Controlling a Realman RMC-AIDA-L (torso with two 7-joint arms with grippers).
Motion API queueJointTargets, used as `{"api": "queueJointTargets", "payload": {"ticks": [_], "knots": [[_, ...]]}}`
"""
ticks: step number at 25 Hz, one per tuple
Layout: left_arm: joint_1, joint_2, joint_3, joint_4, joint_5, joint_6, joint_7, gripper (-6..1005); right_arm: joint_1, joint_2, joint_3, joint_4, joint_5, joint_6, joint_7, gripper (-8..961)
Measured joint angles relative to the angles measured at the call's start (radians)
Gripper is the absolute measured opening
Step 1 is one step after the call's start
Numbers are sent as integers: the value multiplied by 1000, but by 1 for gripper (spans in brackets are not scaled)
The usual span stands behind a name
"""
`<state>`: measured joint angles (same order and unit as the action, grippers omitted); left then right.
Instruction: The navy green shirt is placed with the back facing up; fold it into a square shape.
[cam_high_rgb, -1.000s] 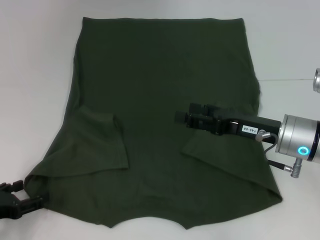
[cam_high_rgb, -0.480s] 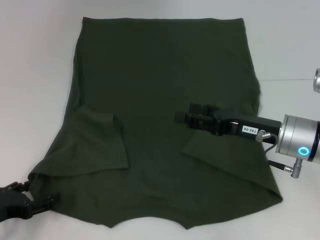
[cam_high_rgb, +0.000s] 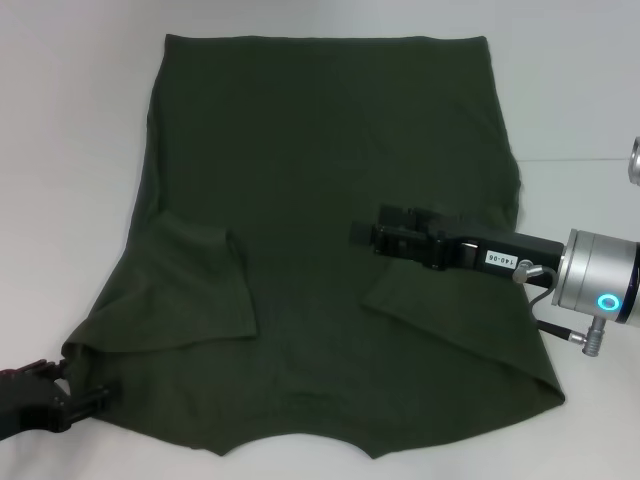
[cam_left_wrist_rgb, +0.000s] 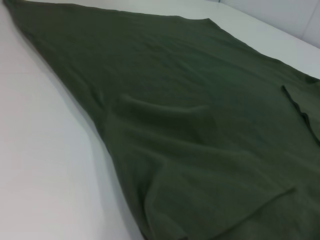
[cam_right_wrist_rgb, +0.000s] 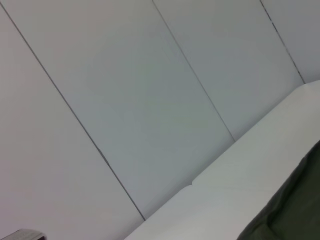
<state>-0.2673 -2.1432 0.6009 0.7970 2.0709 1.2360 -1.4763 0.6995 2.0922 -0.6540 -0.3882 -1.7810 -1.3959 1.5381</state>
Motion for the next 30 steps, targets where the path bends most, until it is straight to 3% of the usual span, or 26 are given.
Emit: {"api": "queueJointTargets", "payload": {"ticks": [11, 25, 30], "knots": [[-4, 3, 1, 6, 0, 1, -8, 454, -1, 0, 3, 0, 2, -8, -4, 925], [-9, -2, 2, 17, 2, 8, -13, 26, -17, -3, -4, -3, -1, -8, 3, 924], [-7, -9, -1, 62, -1, 75, -40, 21, -35, -8, -3, -43, -14, -36, 49, 922]]}}
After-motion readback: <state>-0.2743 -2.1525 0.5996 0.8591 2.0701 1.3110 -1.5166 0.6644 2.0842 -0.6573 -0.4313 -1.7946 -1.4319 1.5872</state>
